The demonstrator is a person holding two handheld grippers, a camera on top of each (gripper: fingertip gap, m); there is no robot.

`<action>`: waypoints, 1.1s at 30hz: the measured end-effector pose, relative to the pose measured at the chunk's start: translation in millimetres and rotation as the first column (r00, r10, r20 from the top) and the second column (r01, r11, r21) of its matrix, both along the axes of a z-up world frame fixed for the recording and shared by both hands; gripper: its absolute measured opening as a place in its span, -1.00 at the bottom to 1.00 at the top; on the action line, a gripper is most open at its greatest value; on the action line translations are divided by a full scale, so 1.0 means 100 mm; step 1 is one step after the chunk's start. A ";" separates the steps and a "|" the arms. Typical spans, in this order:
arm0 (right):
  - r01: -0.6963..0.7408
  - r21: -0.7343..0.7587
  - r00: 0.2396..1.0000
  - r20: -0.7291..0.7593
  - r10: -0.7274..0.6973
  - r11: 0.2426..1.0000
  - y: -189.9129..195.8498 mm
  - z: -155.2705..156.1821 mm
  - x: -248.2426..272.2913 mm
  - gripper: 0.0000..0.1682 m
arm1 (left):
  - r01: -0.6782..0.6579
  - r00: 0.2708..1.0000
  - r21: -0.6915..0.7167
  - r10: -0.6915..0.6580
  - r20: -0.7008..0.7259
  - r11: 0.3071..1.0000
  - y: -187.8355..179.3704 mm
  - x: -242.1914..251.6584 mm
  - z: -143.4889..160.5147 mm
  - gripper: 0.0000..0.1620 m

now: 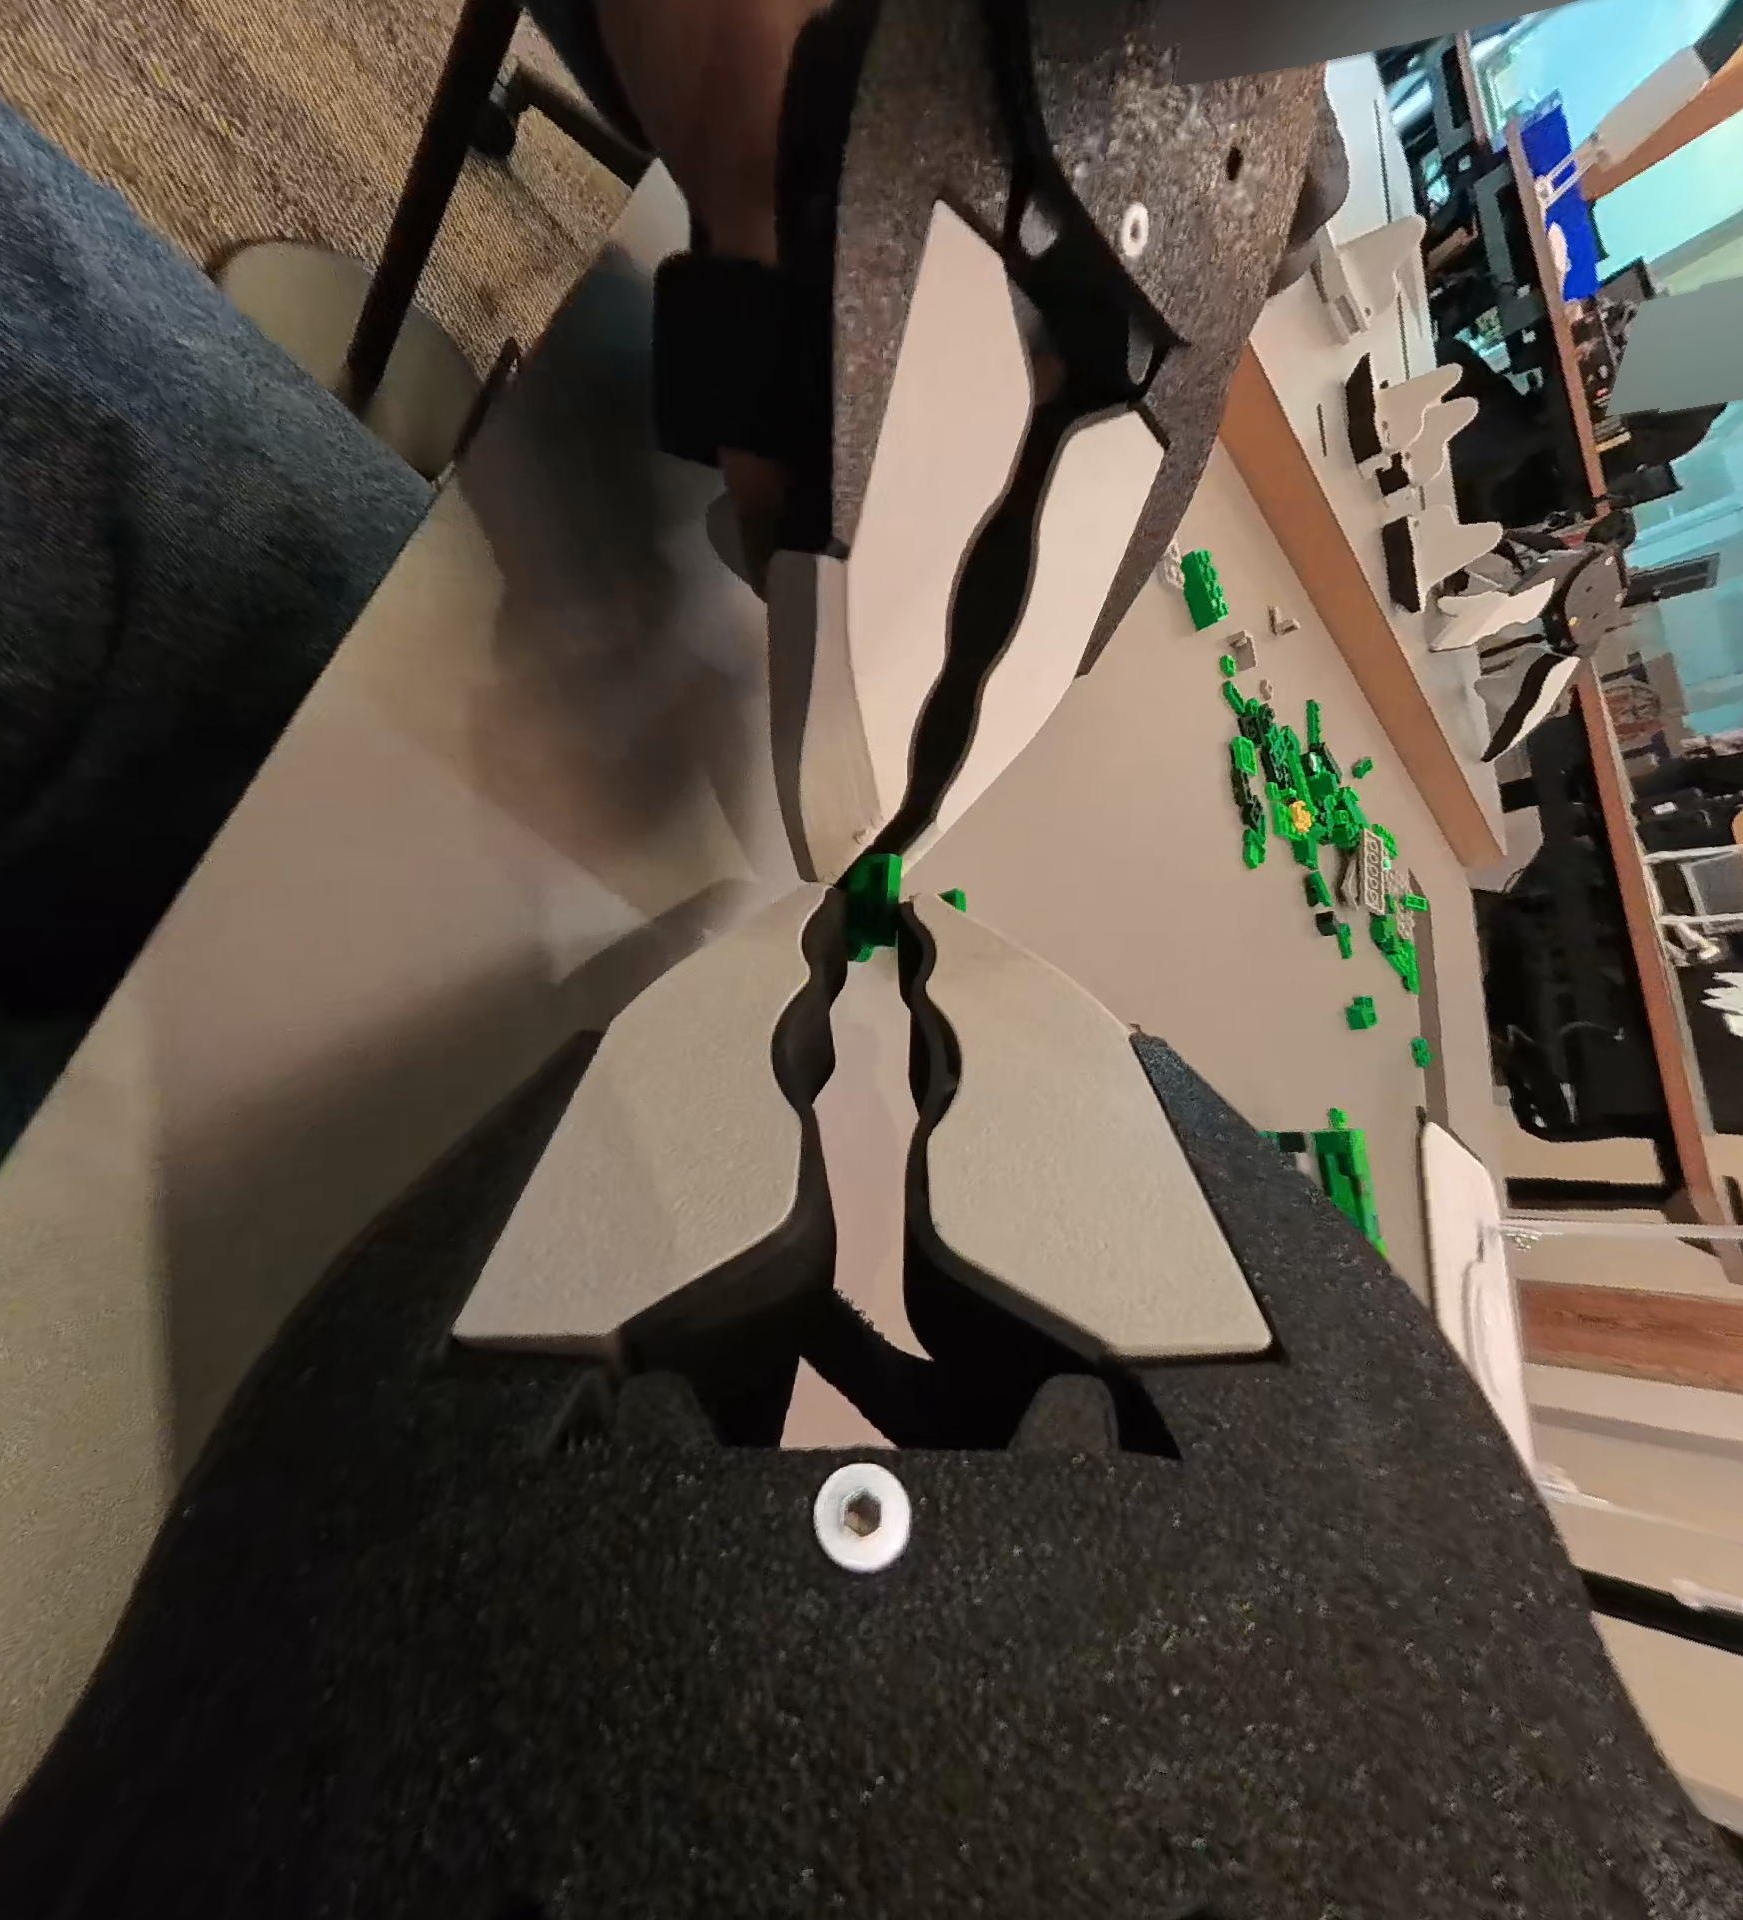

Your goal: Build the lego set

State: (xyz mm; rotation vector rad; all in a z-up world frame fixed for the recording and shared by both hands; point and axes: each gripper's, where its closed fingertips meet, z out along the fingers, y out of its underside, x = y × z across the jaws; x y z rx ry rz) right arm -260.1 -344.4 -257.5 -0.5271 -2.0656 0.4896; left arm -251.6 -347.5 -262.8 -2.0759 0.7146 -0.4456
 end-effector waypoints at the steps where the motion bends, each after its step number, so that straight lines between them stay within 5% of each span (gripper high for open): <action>1: 0.004 -0.033 1.000 0.010 -0.004 0.999 0.00 0.00 0.01 -0.89 | 0.005 1.000 0.009 -0.005 -0.010 1.000 0.00 0.00 0.00 -0.95; 8: 0.026 -0.364 0.988 0.153 0.032 0.931 -0.01 0.04 0.07 -0.86 | 0.055 0.996 0.053 -0.052 -0.067 0.997 -0.01 0.02 -0.04 -0.95; 19: 0.037 -0.338 0.977 0.209 0.037 0.940 -0.04 -0.03 0.06 -0.95 | 0.049 0.997 0.049 -0.046 -0.055 0.998 -0.01 0.01 -0.03 -0.94; 27: 0.152 -0.186 0.957 0.273 -0.097 0.971 0.15 -0.10 -0.11 -0.95 | -0.073 0.980 0.085 0.088 -0.176 0.994 0.13 -0.34 -0.04 -0.49; 33: 0.133 -0.162 0.942 0.327 -0.074 0.978 0.13 -0.15 -0.16 -0.95 | -0.029 0.963 0.064 0.045 -0.266 0.998 0.21 -0.38 -0.17 -0.47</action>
